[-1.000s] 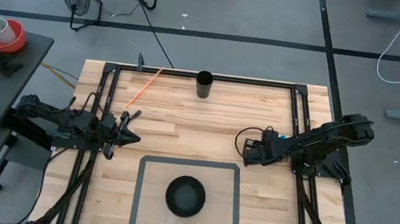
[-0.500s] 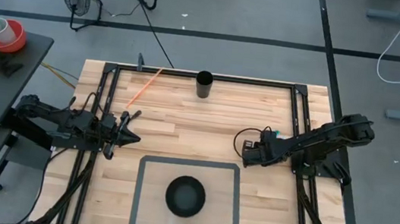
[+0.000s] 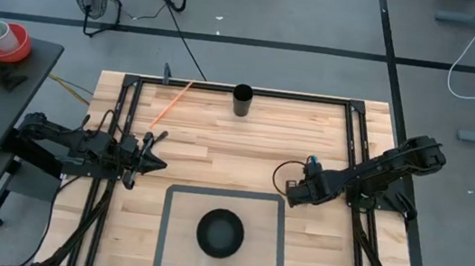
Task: Pick & Place Utensil
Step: Put the fork into the black bowl on the transparent mat
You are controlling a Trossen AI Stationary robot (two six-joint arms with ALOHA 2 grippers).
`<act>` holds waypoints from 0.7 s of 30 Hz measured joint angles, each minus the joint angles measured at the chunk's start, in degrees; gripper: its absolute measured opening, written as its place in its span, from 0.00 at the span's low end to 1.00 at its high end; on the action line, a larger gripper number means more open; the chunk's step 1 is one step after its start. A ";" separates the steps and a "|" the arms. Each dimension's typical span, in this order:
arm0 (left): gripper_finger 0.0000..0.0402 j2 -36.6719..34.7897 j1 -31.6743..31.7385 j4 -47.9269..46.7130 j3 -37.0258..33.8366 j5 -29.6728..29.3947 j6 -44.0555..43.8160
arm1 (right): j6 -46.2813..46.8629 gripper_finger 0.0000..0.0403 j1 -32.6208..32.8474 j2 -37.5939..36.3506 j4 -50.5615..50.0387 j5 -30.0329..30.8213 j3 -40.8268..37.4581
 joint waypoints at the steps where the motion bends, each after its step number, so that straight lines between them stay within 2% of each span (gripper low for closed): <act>1: 0.06 0.02 0.00 0.00 0.01 0.00 0.00 | -1.90 0.16 0.00 0.02 0.25 -2.32 0.70; 3: 0.06 0.02 -0.01 -0.01 0.00 -0.01 0.00 | -5.71 0.16 0.08 0.07 1.02 -7.21 1.89; 6: 0.06 0.01 -0.02 -0.01 0.00 -0.01 0.00 | -7.66 0.16 0.09 0.07 1.16 -9.95 2.55; 17: 0.06 0.02 -0.02 0.00 0.00 0.00 0.00 | -7.00 0.17 0.00 0.07 1.58 -8.75 2.53; 21: 0.06 0.02 0.00 0.00 0.00 0.00 0.00 | -6.37 0.19 -0.02 0.09 4.96 -8.33 0.72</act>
